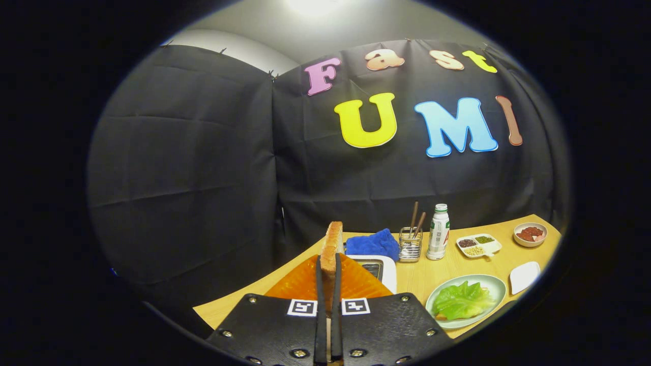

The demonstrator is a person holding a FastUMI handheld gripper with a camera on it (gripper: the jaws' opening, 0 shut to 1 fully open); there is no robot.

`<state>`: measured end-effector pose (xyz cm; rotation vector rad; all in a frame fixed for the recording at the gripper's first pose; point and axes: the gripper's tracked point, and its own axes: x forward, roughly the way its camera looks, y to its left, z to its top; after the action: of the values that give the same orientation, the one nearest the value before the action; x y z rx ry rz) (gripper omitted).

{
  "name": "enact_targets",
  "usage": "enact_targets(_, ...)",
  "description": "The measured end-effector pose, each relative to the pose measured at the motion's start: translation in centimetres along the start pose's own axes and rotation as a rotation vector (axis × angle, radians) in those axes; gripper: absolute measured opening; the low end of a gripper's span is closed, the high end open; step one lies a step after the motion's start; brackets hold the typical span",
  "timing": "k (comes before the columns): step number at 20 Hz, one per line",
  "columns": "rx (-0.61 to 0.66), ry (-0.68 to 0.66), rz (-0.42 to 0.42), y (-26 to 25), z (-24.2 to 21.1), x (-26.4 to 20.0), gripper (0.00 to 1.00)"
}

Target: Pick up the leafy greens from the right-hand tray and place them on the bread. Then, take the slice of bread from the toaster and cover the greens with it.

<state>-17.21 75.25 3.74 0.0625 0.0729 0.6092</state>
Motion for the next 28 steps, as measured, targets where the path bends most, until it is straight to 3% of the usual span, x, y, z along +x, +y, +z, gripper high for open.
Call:
enact_targets(7,-0.003,-0.06,0.022,-1.0,2.9,-1.4,0.03)
enact_targets(12,0.004,-0.07,0.003,-4.3,4.1,-3.6,0.03)
enact_targets(21,-0.047,-0.104,-0.165,-12.9,5.3,-7.8,0.03)
enact_targets(28,-0.047,-0.015,-0.253,-18.3,2.7,-8.4,0.03)
